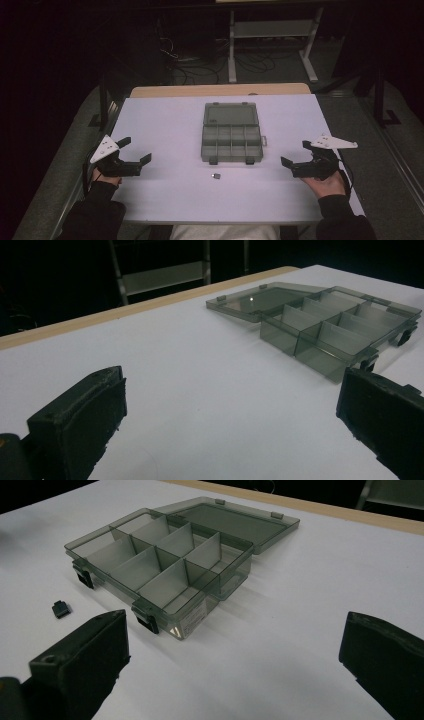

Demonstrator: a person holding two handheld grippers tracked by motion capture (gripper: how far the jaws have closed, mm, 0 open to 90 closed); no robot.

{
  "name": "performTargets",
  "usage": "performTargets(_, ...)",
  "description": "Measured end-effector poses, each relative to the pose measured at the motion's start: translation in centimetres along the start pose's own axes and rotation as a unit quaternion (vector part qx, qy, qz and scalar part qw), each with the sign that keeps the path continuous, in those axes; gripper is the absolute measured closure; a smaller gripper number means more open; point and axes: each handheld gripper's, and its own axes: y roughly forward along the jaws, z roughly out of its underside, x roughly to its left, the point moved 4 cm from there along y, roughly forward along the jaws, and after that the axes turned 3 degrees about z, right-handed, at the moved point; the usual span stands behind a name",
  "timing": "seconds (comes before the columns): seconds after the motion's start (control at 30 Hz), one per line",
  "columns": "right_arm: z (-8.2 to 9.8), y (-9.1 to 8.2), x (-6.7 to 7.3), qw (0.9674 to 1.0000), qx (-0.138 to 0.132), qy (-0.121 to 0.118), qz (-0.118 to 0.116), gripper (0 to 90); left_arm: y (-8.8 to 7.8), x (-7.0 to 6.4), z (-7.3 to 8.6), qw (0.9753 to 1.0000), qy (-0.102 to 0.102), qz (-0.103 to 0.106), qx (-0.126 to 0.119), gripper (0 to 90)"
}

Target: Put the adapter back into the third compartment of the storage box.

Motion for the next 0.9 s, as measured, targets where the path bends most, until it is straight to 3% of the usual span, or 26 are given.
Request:
performTargets(0.23,-0.01,-0.15,0.06,1.0,-0.001,-0.003,-0.001,0.0,0.01,-0.08,0.0,1.0,0.003,0.002,0.001,0.0)
performTargets(0.4,-0.12,-0.24,0.35,0.9999,-0.005,-0.008,-0.014,0.0,0.03,-0.09,0.02,1.0,0.002,0.003,0.002,0.0)
performTargets(0.73,-0.29,-0.3,0.59,0.9997,-0.004,-0.022,-0.011,0.0,-0.01,-0.13,0.05,1.0,0.002,0.002,0.004,0.0)
performTargets(0.9,-0.24,-0.35,0.45,0.9998,-0.003,-0.018,-0.011,0.0,-0.04,-0.17,0.04,1.0,0.005,0.001,0.005,0.0)
